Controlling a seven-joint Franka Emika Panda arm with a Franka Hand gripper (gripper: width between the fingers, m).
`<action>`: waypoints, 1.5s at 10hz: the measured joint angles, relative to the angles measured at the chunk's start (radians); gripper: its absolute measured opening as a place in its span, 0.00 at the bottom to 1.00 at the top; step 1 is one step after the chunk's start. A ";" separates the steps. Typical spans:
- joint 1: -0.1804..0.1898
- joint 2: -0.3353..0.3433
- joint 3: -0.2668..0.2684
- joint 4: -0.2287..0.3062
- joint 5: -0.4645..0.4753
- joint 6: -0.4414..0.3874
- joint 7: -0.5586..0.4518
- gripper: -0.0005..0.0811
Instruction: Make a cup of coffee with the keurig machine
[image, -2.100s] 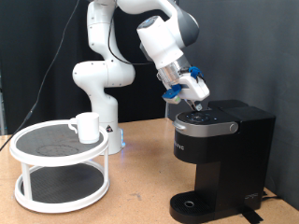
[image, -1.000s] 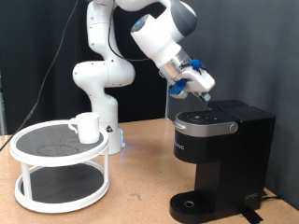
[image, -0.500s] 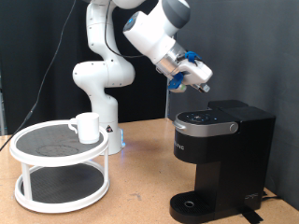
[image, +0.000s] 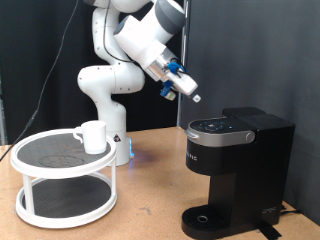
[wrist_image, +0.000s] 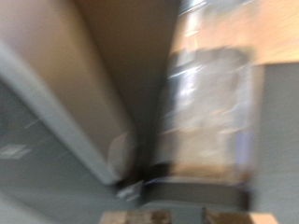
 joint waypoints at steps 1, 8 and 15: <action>-0.025 -0.023 -0.023 -0.002 -0.085 -0.095 0.024 0.01; -0.119 -0.080 -0.042 0.009 -0.456 -0.267 0.107 0.01; -0.169 -0.118 -0.190 0.020 -0.600 -0.407 -0.124 0.01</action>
